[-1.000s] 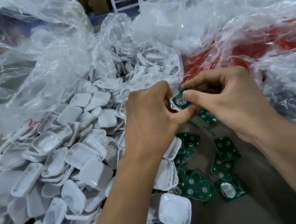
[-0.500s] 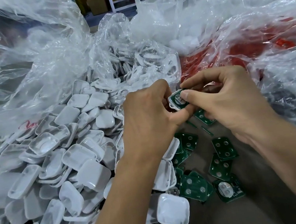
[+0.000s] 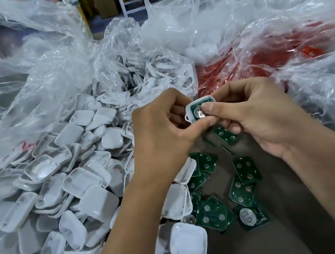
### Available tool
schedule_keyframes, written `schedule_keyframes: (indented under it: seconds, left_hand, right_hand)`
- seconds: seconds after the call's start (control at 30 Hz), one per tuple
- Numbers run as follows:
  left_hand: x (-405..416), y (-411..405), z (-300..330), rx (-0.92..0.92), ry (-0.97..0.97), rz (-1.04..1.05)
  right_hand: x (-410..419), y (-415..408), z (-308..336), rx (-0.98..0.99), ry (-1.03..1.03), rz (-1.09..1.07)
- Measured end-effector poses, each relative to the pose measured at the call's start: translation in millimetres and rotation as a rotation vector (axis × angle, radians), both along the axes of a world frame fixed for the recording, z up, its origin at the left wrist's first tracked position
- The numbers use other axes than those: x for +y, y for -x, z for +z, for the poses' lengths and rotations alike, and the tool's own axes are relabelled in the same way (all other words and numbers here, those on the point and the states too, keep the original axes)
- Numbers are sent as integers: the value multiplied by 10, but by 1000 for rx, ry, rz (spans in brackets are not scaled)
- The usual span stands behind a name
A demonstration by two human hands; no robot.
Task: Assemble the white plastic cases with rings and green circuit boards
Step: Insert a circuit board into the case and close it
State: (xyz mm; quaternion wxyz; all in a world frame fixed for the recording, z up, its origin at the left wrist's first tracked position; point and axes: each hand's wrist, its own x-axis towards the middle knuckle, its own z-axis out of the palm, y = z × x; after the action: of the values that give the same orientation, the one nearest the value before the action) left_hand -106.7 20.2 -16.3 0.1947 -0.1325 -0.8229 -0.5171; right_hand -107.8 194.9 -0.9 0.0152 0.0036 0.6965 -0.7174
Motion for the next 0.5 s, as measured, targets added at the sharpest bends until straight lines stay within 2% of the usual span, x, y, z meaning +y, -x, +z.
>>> schedule_keyframes:
  seconds: [0.2, 0.33, 0.5]
  left_hand:
    - [-15, 31, -15, -234, -298, -71]
    - [-24, 49, -20, -282, -388, -63]
    - [-53, 69, -12, -316, -411, -42]
  right_hand:
    - [-31, 8, -43, 103, -54, -93]
    - [-61, 3, -35, 83, 4, -71]
    - [-47, 14, -5, 21, 63, -36]
